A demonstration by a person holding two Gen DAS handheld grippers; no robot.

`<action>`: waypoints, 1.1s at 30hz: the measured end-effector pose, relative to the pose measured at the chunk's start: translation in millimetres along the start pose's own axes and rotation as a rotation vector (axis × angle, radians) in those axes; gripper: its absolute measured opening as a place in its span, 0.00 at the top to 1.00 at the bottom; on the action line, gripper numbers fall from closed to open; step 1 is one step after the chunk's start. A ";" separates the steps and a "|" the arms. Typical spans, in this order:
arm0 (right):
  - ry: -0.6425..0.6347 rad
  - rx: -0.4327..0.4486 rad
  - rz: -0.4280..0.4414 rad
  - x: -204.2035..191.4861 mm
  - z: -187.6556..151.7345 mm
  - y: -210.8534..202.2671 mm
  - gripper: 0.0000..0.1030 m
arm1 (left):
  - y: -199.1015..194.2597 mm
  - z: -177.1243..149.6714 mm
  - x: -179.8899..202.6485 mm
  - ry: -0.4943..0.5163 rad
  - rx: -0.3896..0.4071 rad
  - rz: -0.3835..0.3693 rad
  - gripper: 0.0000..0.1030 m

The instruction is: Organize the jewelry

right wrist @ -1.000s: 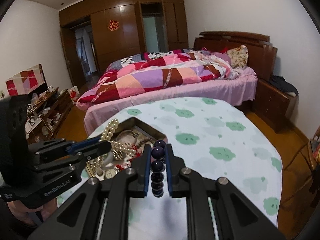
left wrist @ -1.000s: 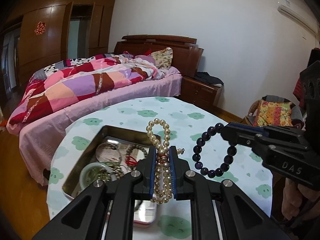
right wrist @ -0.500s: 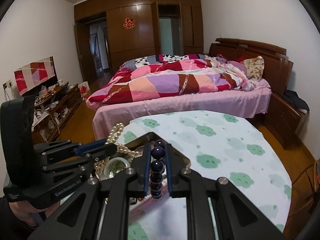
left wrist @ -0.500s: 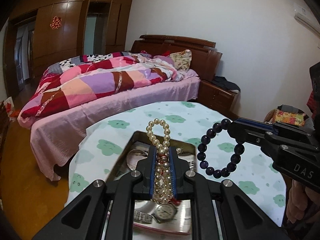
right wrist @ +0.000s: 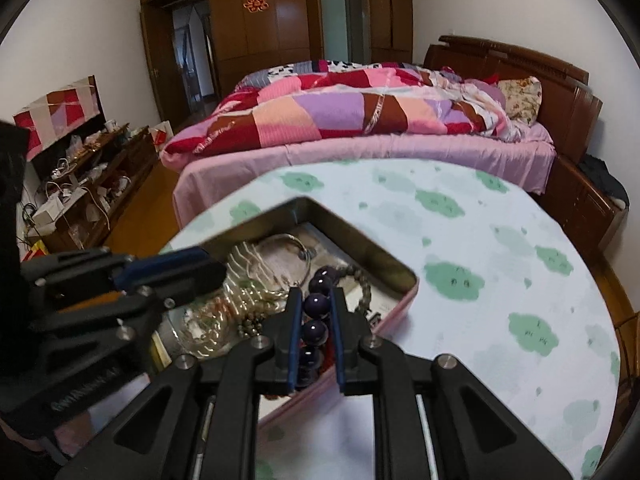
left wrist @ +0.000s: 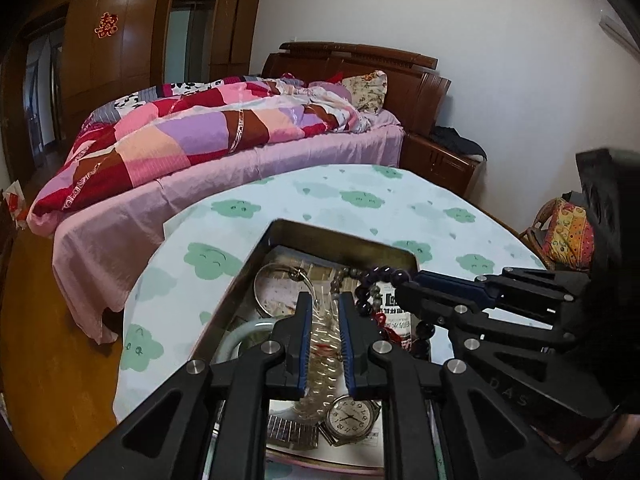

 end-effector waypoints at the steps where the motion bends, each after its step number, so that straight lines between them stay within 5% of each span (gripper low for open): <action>1: 0.005 0.000 -0.004 1.7 -1.9 -0.5 0.83 | -0.6 -0.7 0.0 -0.003 -0.002 0.001 0.68; 2: 0.009 0.000 -0.003 2.0 -2.4 -2.5 0.81 | -2.1 -0.1 -0.4 -0.007 0.003 0.005 0.51; 5: 0.015 0.010 -0.021 6.6 -2.5 -10.3 0.69 | -13.8 4.2 -6.1 -0.025 0.048 0.043 0.27; 16: 0.068 0.051 -0.061 23.9 -8.3 -35.7 0.53 | -34.7 8.0 -8.7 -0.036 0.065 0.053 0.27; 33: 0.103 0.080 -0.061 30.7 -13.5 -55.4 0.48 | -53.6 3.3 -13.2 -0.022 0.077 0.074 0.27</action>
Point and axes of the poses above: each gripper's, at about its wrist camera, not at the fingertips, and y roughly the way its jaws point, x to its right, z to its top, the point moved 10 cm from there along y, roughly the way its jaws point, and after that the axes turned 12 degrees about y, right-handed, at the moved point
